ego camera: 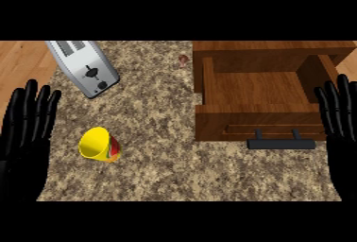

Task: Pick up the cup, place it into the drawer and close the drawer

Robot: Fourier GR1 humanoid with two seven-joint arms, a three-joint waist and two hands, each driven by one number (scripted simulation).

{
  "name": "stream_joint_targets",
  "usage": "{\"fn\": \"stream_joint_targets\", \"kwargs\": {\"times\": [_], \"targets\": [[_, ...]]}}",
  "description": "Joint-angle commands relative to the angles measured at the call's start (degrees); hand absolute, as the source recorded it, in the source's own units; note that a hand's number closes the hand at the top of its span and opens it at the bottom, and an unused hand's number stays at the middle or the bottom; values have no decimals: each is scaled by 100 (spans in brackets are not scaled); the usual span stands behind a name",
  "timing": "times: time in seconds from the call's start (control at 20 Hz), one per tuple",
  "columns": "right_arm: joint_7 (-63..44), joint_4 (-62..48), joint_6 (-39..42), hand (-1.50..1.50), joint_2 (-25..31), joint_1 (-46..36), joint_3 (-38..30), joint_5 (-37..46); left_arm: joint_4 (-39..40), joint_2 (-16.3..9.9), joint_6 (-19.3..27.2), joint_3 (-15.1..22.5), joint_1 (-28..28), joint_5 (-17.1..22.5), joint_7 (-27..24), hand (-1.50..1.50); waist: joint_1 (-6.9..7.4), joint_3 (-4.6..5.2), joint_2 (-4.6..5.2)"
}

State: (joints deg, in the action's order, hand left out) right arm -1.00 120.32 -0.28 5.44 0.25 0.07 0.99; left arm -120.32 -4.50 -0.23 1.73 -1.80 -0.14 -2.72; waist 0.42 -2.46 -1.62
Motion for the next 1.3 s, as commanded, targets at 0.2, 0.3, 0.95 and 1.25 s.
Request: {"fn": "stream_joint_targets", "kwargs": {"times": [0.2, 0.3, 0.95, 1.25], "targets": [[181, 152, 136, -150, 13, 6, 11, -150, 67, -1096, -2232, -160, 41, 2105, -174, -150, -66, 264, 147], [-151, -221, 508, -150, 196, 13, 287, -236, 754, -939, -2271, -37, -195, 2735, 403, -150, -41, 268, 247], [-379, -1083, 604, -150, 197, -1065, 111, -333, 4261, -1754, -4189, -1138, 1190, 3096, -216, -150, -83, 251, 182], [-231, -1275, 817, -150, 342, -1127, -235, -518, 5311, -1713, -4402, -1264, 1501, 2141, -898, -150, -67, 248, 169]]}}
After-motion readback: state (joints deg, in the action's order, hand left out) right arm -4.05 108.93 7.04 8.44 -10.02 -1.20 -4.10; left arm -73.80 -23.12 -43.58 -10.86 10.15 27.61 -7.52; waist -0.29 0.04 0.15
